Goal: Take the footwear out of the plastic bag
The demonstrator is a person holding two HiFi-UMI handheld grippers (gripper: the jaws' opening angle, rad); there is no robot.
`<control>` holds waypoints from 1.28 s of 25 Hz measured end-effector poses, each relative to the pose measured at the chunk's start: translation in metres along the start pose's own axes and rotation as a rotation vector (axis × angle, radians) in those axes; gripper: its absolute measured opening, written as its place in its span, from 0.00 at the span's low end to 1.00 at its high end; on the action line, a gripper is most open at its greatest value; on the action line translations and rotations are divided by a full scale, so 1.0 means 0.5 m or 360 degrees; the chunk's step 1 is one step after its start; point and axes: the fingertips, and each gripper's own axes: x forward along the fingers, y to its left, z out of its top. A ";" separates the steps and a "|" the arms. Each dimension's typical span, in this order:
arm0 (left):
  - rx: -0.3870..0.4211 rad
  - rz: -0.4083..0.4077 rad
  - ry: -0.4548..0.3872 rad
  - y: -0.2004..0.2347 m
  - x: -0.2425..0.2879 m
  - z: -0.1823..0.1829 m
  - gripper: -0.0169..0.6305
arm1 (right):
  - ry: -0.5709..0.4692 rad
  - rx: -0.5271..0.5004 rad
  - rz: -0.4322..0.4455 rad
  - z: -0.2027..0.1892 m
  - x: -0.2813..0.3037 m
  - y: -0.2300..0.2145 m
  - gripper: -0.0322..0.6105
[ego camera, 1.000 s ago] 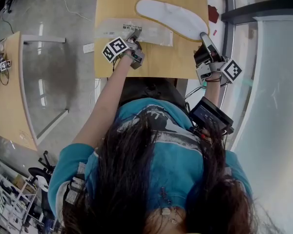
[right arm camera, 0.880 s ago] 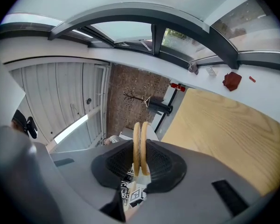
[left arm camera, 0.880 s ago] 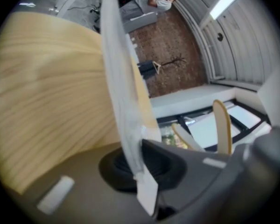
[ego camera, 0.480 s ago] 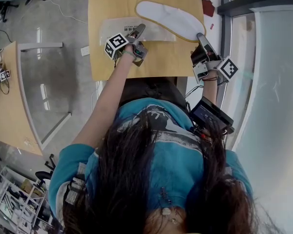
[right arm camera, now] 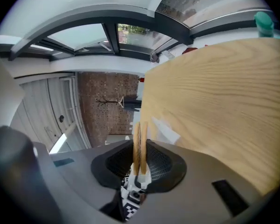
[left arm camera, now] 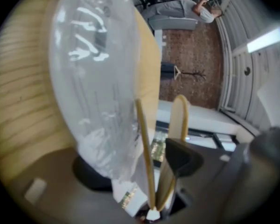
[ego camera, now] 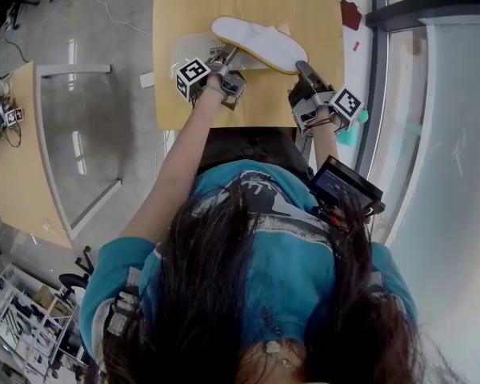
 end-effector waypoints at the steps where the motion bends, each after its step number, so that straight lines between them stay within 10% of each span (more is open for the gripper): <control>1: -0.0006 0.0002 -0.0004 0.002 0.000 0.001 0.53 | 0.0007 -0.0002 -0.0039 -0.008 0.004 -0.015 0.17; 14: -0.0139 0.0022 -0.0052 0.017 -0.030 0.015 0.53 | 0.0054 -0.0421 -0.0521 -0.017 0.025 -0.145 0.18; 23: -0.0109 0.0049 0.0379 0.014 -0.089 -0.086 0.59 | 0.0012 -0.0502 -0.0580 -0.008 0.027 -0.158 0.19; 32: 0.0394 -0.0002 0.0669 0.000 -0.125 -0.161 0.59 | 0.0213 -0.0865 -0.0635 -0.012 0.026 -0.144 0.33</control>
